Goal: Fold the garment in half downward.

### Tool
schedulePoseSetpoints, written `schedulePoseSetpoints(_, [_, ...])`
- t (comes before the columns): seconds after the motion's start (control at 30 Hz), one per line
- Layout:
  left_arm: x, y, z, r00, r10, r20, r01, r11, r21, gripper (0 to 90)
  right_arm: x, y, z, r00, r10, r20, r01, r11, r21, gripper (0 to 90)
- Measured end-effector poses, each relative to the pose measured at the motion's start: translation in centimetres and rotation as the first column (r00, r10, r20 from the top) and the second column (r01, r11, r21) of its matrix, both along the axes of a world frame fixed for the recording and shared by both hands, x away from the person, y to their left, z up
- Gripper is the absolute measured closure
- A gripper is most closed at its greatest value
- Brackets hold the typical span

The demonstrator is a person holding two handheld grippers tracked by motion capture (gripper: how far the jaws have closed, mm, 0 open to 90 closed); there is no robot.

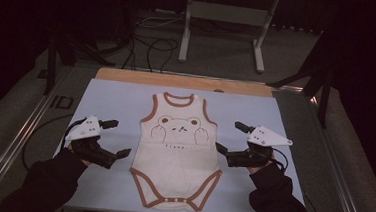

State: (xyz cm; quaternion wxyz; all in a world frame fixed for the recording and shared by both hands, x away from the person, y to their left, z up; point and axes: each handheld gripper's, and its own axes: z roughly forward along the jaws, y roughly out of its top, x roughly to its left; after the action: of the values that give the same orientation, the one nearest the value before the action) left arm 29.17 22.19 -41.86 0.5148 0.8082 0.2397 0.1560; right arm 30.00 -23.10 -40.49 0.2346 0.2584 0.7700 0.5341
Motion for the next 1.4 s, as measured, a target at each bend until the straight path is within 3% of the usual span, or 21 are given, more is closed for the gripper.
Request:
schedulePoseSetpoints(0.27, [1.2,-1.0,0.2,0.9998,-0.018,-0.012,0.018,0.9998,0.005,0.2,1.5,0.5,0.3,0.9998,-0.014,0.011,0.014,0.9999,0.003,7.2])
schedulePoseSetpoints(0.5, [2.3,-1.6,0.9,0.9999,-0.014,-0.004,0.014,0.9999,0.001,0.2,2.8,0.7,0.3,0.9989,-0.04,0.026,0.04,0.9986,0.034,7.2])
schedulePoseSetpoints(0.67, [3.2,-2.2,1.2,0.9999,-0.017,-0.002,0.017,0.9998,0.014,0.2,3.6,1.2,0.4,0.997,-0.071,0.031,0.07,0.9973,0.024,7.3])
schedulePoseSetpoints(1.13, [6.0,-4.2,1.5,0.9995,-0.026,-0.019,0.026,0.9991,0.032,0.2,6.0,2.3,-0.2,0.9969,-0.078,-0.014,0.078,0.9963,0.035,7.8])
schedulePoseSetpoints(1.2, [6.4,-4.4,1.4,0.9993,-0.025,-0.027,0.026,0.9992,0.032,0.2,6.4,2.3,-0.3,0.9967,-0.075,-0.029,0.076,0.997,0.014,8.2])
schedulePoseSetpoints(1.4, [7.7,-5.1,1.0,0.9989,-0.017,-0.043,0.019,0.999,0.041,0.2,7.5,2.6,-0.9,0.995,-0.093,-0.036,0.094,0.9956,0.009,8.1])
